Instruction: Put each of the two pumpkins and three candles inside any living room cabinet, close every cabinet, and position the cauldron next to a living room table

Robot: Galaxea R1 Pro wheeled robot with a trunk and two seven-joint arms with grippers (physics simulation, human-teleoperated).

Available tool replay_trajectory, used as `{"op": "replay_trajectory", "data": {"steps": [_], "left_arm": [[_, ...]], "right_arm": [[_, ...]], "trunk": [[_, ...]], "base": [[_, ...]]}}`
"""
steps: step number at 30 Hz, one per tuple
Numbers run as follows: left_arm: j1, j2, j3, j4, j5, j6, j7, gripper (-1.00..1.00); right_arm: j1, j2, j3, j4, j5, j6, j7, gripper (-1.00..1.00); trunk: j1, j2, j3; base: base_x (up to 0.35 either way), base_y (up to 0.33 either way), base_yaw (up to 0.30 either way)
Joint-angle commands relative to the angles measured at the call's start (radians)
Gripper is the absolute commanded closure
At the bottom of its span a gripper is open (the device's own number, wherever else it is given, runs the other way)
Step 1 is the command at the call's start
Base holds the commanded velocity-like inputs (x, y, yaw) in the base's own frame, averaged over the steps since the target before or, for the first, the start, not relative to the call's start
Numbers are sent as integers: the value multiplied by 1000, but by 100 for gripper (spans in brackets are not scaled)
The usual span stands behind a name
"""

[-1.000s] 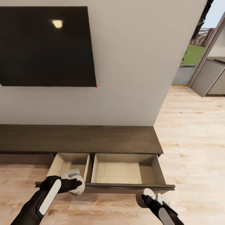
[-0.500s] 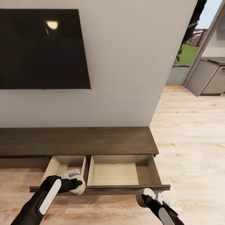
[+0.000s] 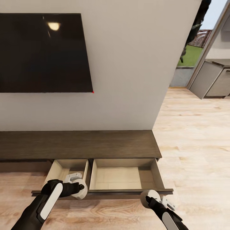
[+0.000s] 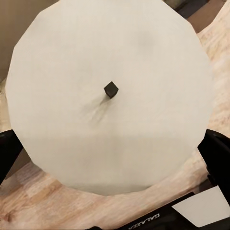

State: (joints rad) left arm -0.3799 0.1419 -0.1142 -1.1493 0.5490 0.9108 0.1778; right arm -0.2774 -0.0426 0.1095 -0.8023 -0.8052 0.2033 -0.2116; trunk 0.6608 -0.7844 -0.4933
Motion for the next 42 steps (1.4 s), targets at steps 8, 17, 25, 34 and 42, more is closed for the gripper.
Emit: {"op": "replay_trajectory", "data": {"steps": [8,17,25,34,42], "left_arm": [[-1,2,-3,-1,9,2,11,100],[-1,0,-6,-1,8,2,12,100],[-1,2,-8,-1,4,2,13,100],[-32,-18,-12,18,7,0,18,100],[-79,-89,-17,116,-25,-22,22,100]], "right_arm": [[0,0,6,-12,-5,1,-11,100],[0,-2,8,-22,-4,19,-16,100],[-58,1,4,-85,1,239,-262,100],[-100,1,4,-217,-2,347,-308,100],[-129,3,40,-228,-3,358,-310,100]], "trunk": [[-31,55,24],[-65,118,52],[-96,174,77],[-130,237,106],[-161,293,131]], "base": [[0,0,0],[0,0,0],[0,0,0],[0,0,0],[0,0,0]]}}
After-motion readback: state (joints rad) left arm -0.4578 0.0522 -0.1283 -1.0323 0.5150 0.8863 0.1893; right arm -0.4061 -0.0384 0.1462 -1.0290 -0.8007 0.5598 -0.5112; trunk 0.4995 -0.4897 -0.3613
